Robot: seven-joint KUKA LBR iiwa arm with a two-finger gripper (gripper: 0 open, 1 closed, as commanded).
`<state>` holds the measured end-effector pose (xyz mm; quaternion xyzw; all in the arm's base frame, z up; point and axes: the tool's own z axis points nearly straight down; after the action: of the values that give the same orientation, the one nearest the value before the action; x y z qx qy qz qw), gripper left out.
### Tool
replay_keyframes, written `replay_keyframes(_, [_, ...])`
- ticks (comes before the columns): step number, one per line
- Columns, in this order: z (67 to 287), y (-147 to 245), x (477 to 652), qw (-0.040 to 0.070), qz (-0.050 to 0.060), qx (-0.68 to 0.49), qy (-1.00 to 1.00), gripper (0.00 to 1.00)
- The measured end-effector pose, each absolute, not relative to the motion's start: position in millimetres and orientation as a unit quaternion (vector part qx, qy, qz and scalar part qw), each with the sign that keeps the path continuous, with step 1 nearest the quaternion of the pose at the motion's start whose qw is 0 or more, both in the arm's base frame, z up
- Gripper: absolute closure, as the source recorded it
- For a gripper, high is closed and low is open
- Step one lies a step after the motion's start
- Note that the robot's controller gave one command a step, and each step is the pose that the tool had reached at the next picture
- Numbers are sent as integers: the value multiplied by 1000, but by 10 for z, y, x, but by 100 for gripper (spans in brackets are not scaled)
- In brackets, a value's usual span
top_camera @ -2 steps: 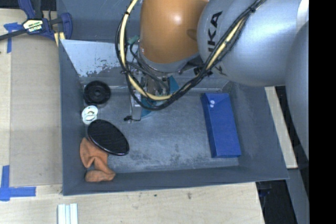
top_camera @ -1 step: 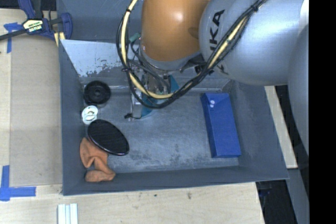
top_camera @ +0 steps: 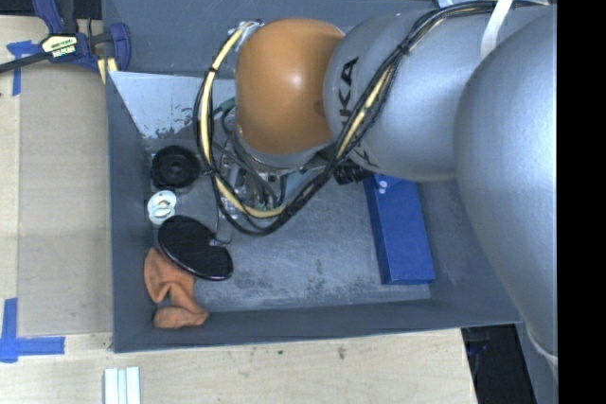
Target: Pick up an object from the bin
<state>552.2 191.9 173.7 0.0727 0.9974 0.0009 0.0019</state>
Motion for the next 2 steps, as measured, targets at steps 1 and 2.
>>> replay_keyframes(1, [1596,2338,5110,0,0,51,999,0])
replay_keyframes(2, [1539,2349,5098,0,0,59,998,0])
